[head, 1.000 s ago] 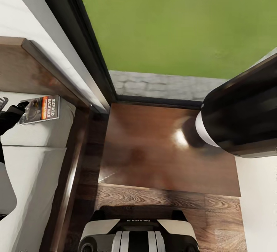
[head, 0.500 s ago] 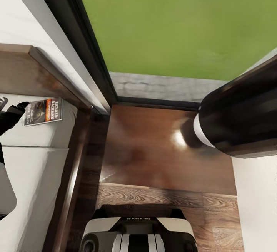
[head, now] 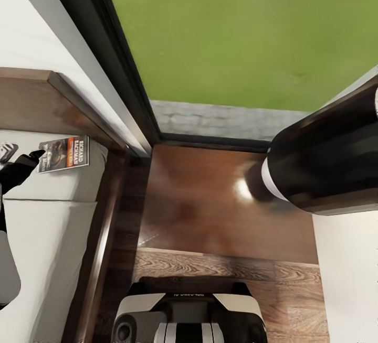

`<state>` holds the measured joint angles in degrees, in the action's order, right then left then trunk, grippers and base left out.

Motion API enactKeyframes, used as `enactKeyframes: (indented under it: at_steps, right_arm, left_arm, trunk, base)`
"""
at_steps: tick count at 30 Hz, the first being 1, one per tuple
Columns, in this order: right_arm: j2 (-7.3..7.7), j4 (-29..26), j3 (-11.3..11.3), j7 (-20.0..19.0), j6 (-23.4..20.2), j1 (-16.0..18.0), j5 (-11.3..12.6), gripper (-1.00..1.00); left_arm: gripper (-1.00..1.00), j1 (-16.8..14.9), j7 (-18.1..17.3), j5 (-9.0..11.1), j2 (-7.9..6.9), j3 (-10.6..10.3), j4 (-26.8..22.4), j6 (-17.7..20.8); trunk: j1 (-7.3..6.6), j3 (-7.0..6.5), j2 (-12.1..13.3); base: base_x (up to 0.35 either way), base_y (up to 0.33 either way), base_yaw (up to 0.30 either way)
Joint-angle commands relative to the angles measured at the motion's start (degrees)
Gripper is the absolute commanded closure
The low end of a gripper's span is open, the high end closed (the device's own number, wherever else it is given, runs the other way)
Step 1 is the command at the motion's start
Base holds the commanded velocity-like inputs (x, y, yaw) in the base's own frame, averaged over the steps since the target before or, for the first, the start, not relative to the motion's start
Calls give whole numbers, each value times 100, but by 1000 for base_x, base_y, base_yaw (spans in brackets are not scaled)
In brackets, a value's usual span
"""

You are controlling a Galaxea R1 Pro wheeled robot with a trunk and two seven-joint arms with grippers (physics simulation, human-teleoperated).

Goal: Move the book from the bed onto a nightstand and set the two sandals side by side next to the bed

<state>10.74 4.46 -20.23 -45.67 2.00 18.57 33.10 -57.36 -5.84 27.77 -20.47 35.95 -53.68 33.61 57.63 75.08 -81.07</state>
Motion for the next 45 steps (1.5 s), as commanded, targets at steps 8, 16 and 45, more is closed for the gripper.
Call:
enactKeyframes:
  at_steps: [8, 16, 45]
  right_arm:
    - [-2, 20, -49, -30, 20, 7, 48, -100]
    - [-2, 20, -46, -29, 21, 7, 48, -100]
    - [-2, 20, -51, 6, 28, 7, 48, -100]
  left_arm:
    - [-100, 138, -273, 15, 0, 31, -2, 668]
    - [-100, 173, -1120, 13, 0, 35, 1, 1375]
    - [-100, 855, -2495, -15, 76, 9, 15, 1973]
  trunk:
    - [-176, -142, 320]
    - [-352, -286, 641]
    - [-989, -807, 1804]
  base:
    - [0, 0, 0]
    - [0, 0, 0]
    - [0, 0, 0]
